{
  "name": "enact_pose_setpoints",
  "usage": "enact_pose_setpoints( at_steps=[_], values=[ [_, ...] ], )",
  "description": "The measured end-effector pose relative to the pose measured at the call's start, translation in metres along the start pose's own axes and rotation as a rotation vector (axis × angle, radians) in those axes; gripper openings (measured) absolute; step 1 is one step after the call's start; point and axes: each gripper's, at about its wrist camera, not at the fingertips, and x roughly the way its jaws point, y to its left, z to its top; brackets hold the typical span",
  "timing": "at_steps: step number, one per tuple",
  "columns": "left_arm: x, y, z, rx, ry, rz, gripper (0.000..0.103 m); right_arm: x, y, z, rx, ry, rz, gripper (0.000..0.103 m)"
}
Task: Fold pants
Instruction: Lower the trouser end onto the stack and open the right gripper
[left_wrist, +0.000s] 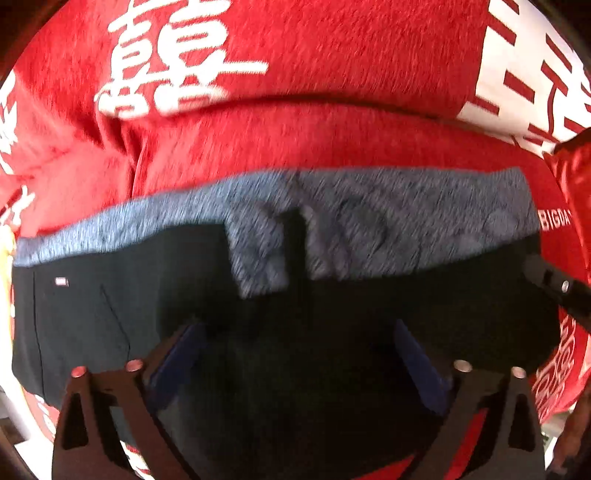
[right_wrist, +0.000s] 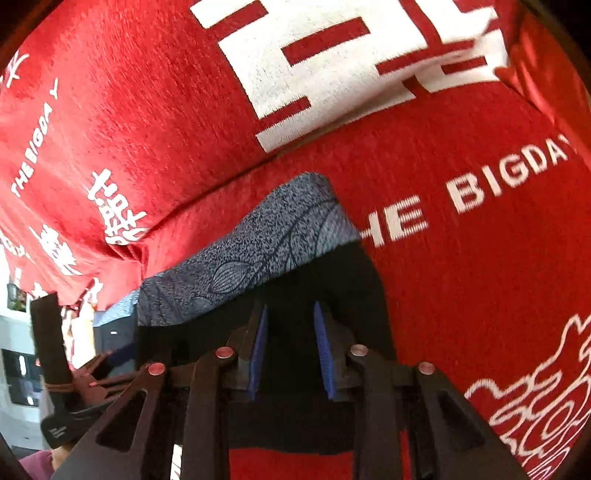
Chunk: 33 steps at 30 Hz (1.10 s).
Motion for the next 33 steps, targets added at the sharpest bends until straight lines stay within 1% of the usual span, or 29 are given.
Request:
enact_pose_setpoints(
  at_steps=[2,4,6,7,12,15,17,21,24,26,28,29,31,33],
  values=[
    [-0.003,0.003,-0.006,-0.006,0.002,-0.009,0.103,-0.002,-0.002,-0.001,-0.016,0.01,0.006,0.028],
    [-0.007,0.004,-0.009,-0.015,0.0,0.005,0.103,0.0,0.002,0.001,-0.046,0.024,-0.003,0.028],
    [-0.009,0.004,-0.01,-0.045,0.009,0.017,0.103,0.007,0.009,0.002,-0.066,0.03,-0.008,0.028],
    [-0.01,0.005,-0.013,-0.055,0.012,0.022,0.103,0.004,0.007,0.001,-0.07,0.031,-0.005,0.028],
    [-0.018,0.005,-0.022,-0.078,0.025,0.046,0.103,0.001,0.0,0.002,-0.067,0.037,0.025,0.028],
    [-0.024,0.006,-0.03,-0.091,0.033,0.062,0.103,-0.001,0.0,0.002,-0.083,0.045,0.019,0.028],
    [-0.031,0.013,-0.036,-0.109,0.038,0.066,0.103,-0.002,0.001,0.002,-0.098,0.049,0.013,0.028],
    [-0.039,0.022,-0.05,-0.15,0.045,0.067,0.103,-0.002,0.002,0.003,-0.092,0.05,0.013,0.028],
    [-0.042,0.027,-0.052,-0.161,0.049,0.073,0.103,-0.002,0.005,0.002,-0.095,0.048,-0.002,0.028],
    [-0.045,0.028,-0.051,-0.161,0.053,0.073,0.103,-0.002,0.008,0.002,-0.093,0.047,-0.021,0.031],
    [-0.047,0.029,-0.051,-0.156,0.055,0.065,0.103,-0.004,0.013,0.001,-0.087,0.051,-0.035,0.04],
    [-0.049,0.029,-0.051,-0.153,0.055,0.062,0.103,-0.004,0.017,0.001,-0.091,0.055,-0.045,0.042],
    [-0.05,0.033,-0.05,-0.146,0.054,0.064,0.103,-0.005,0.029,-0.002,-0.118,0.065,-0.079,0.05],
    [-0.049,0.038,-0.051,-0.131,0.051,0.074,0.103,-0.006,0.044,-0.007,-0.163,0.074,-0.115,0.051]
  ],
)
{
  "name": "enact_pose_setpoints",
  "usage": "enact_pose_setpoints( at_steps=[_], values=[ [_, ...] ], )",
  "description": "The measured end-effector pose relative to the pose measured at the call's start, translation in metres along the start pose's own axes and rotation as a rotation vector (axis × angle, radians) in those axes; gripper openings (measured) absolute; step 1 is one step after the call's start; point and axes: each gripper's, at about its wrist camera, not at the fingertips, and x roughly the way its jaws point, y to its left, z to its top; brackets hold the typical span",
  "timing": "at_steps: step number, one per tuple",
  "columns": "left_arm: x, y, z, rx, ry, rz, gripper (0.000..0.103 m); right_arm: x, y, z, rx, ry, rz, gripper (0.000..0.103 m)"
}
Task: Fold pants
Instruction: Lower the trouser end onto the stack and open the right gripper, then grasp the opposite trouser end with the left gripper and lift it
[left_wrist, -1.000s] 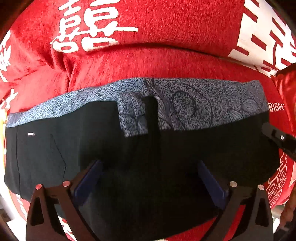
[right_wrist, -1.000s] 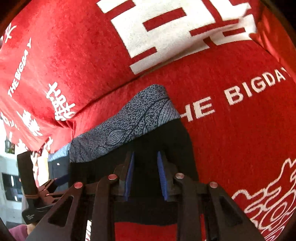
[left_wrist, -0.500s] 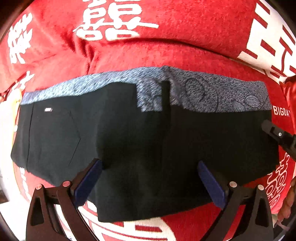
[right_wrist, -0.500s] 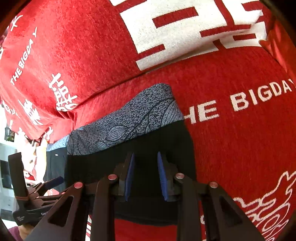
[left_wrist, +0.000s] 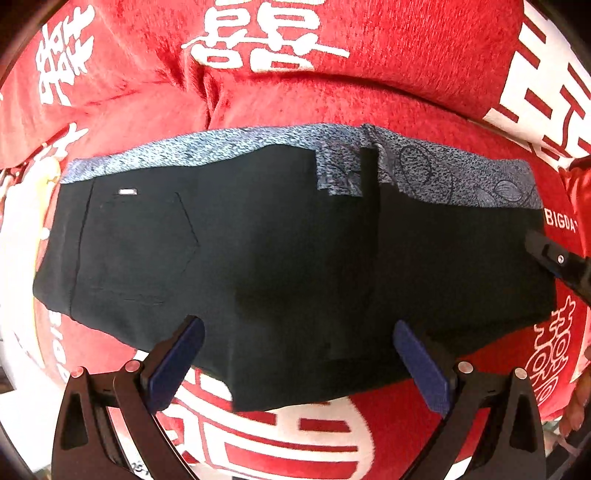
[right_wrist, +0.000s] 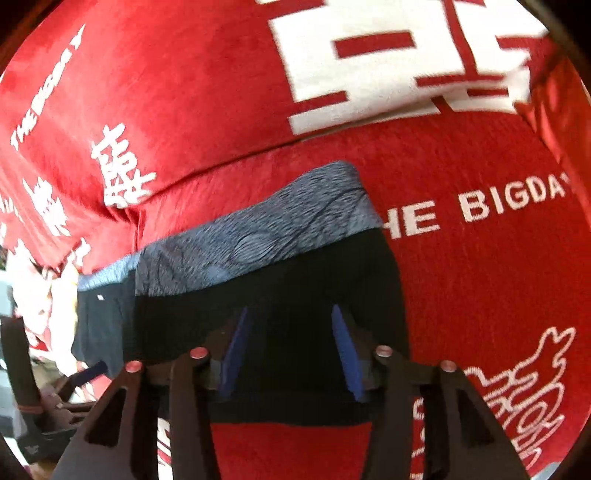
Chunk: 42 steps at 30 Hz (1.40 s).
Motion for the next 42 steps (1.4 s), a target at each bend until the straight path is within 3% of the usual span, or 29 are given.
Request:
enact_pose_setpoints(
  at_steps=[8,15,18,21,27,35,42],
  values=[
    [0.004,0.021,-0.003,0.045,0.02,-0.014,0.103,0.004,0.055,-0.021,-0.077,0.023,0.0,0.052],
    [0.002,0.057,-0.007,0.009,0.026,-0.03,0.103,0.02,0.103,-0.028,-0.116,0.061,0.04,0.052],
    [0.003,0.079,-0.006,-0.027,0.021,-0.031,0.103,0.031,0.124,-0.033,-0.143,0.087,0.082,0.052],
    [0.006,0.102,-0.007,-0.072,0.019,-0.031,0.103,0.05,0.13,-0.041,-0.079,0.154,0.148,0.052],
    [0.01,0.139,-0.015,-0.149,0.024,-0.029,0.103,0.06,0.14,-0.051,-0.066,0.156,0.081,0.053],
    [0.024,0.174,-0.034,-0.202,0.047,-0.038,0.103,0.062,0.163,-0.055,-0.187,0.171,-0.031,0.059],
    [0.022,0.217,-0.048,-0.281,-0.013,-0.046,0.103,0.066,0.185,-0.068,-0.3,0.165,-0.137,0.067]
  ],
)
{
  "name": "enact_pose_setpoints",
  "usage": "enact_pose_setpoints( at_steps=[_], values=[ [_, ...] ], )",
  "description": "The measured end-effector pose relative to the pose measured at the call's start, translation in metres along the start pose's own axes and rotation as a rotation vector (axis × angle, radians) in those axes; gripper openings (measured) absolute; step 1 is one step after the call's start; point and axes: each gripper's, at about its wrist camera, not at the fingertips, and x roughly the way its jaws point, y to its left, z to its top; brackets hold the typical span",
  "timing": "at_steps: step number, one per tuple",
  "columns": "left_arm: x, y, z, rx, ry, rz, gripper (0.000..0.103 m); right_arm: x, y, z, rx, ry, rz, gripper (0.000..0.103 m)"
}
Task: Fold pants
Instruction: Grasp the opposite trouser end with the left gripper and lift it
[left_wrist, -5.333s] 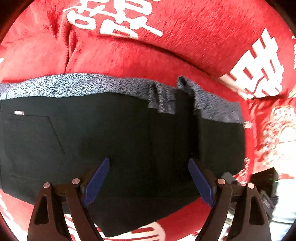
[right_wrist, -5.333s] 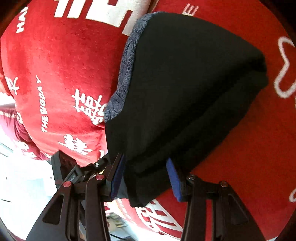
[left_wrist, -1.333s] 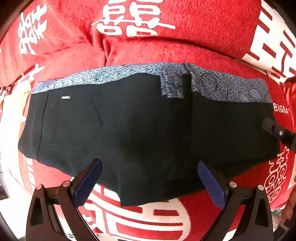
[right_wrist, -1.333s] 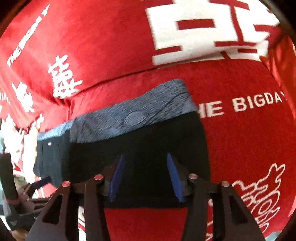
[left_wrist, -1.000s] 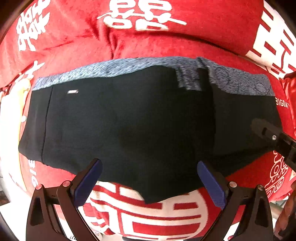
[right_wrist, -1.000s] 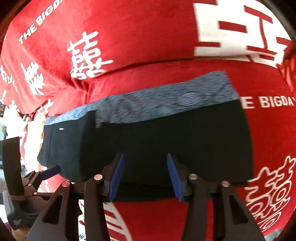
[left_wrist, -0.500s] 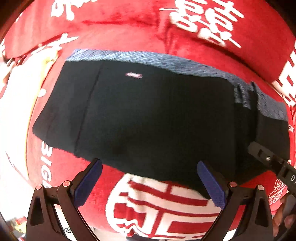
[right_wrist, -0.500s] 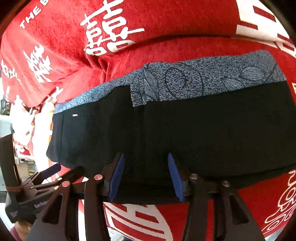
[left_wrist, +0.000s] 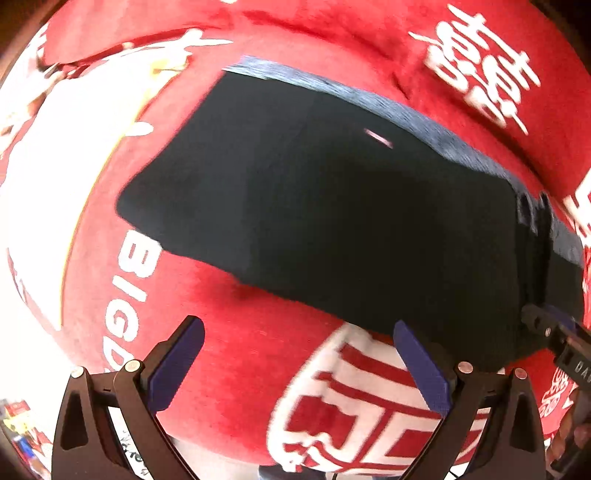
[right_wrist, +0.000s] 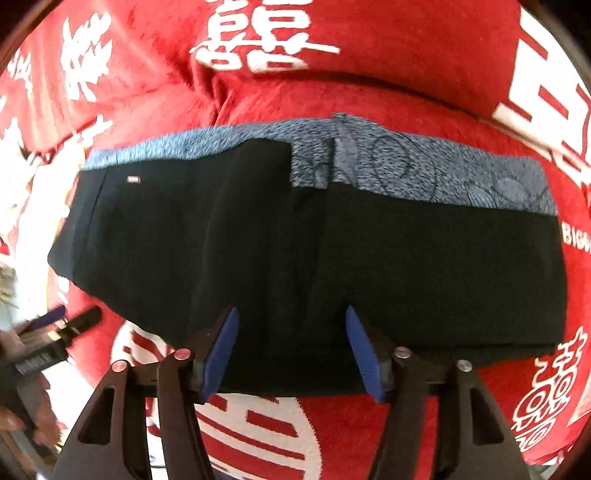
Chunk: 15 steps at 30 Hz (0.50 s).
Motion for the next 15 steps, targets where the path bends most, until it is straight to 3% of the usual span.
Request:
enact_pose_setpoints(
  at_steps=[6,9,11,15],
  values=[
    [-0.01,0.055,0.013,-0.156,-0.12,-0.049,0.103,0.002,0.001,0.002,0.005,0.01,-0.011,0.069],
    [-0.005,0.075,0.014,-0.226,-0.133,-0.103,0.103,0.002,0.003,0.002,-0.001,0.014,-0.019,0.069],
    [0.002,0.084,0.014,-0.274,-0.138,-0.168,0.103,0.003,0.005,0.003,-0.004,0.017,-0.024,0.069],
    [0.019,0.096,0.014,-0.375,-0.136,-0.397,0.103,0.006,0.008,0.004,-0.01,0.022,-0.033,0.069]
  ],
)
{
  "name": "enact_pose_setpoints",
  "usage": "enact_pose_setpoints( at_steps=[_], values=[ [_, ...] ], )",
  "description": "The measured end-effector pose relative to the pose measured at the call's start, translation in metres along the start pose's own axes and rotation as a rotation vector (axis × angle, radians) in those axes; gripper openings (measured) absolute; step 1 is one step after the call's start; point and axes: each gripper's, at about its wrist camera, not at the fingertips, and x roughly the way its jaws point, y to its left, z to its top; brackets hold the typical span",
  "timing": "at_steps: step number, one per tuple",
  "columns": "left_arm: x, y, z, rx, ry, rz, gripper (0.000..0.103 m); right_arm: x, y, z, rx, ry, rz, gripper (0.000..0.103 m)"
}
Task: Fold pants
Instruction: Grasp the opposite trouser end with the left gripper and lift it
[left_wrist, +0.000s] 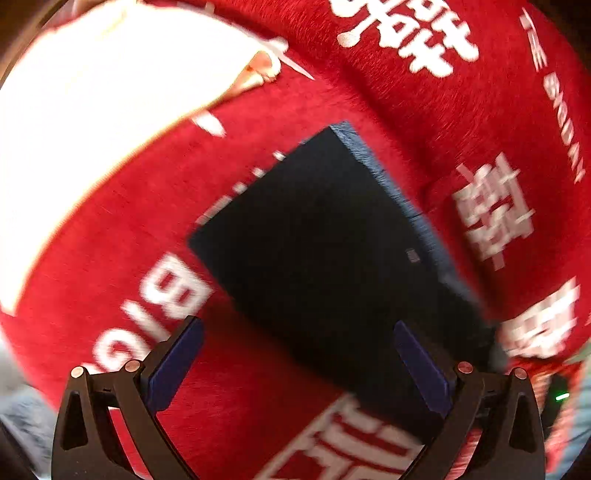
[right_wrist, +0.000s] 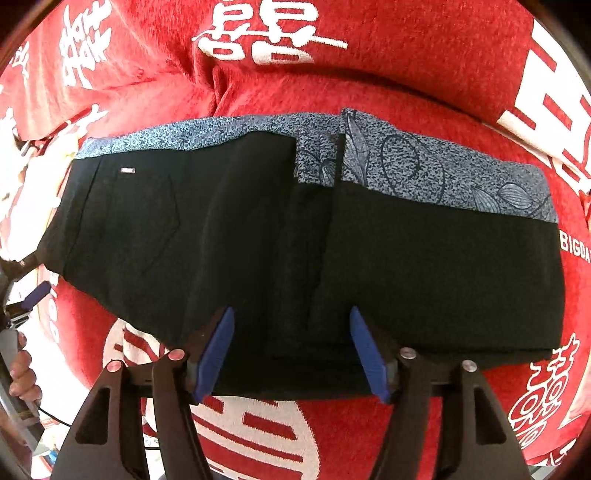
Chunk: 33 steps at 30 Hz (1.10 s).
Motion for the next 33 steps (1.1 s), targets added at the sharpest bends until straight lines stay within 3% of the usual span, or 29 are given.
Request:
enact_pose_setpoints(
  at_steps=[2,11,14,15,17,21,23,25,27,28,33],
  values=[
    [0.009,0.006,0.002,-0.041,0.018,-0.059,0.103,0.001,0.002,0.001,-0.005,0.003,-0.006,0.07],
    [0.014,0.001,0.013,-0.079,-0.017,-0.145,0.103,0.004,0.005,0.001,-0.016,0.002,-0.017,0.073],
    [0.003,-0.011,0.022,-0.09,-0.026,-0.273,0.103,0.004,0.005,0.0,-0.01,0.002,-0.015,0.073],
    [0.002,-0.017,0.024,-0.062,-0.03,-0.276,0.103,0.004,0.004,-0.001,-0.01,0.001,-0.013,0.073],
    [0.01,-0.025,0.028,-0.029,-0.006,-0.229,0.103,0.004,0.004,-0.001,-0.012,0.0,-0.01,0.073],
    [0.031,-0.018,0.03,-0.077,0.064,-0.142,0.102,0.003,0.004,-0.001,-0.013,0.005,-0.01,0.074],
    [0.025,-0.023,0.03,-0.077,0.04,-0.074,0.09,0.001,0.003,0.0,-0.02,0.008,-0.005,0.074],
    [0.016,-0.022,0.027,-0.037,0.027,0.011,0.064,-0.003,0.003,0.001,-0.036,0.013,-0.005,0.074],
    [0.014,-0.034,0.024,0.072,0.006,0.129,0.044,-0.011,0.003,0.001,-0.031,0.005,-0.017,0.074],
    [0.013,-0.043,0.022,0.131,-0.008,0.167,0.04,-0.018,0.002,0.002,-0.017,-0.008,-0.011,0.074],
    [-0.001,-0.111,-0.023,0.617,-0.185,0.377,0.039,-0.053,0.009,0.023,-0.004,-0.05,0.117,0.074]
  ],
)
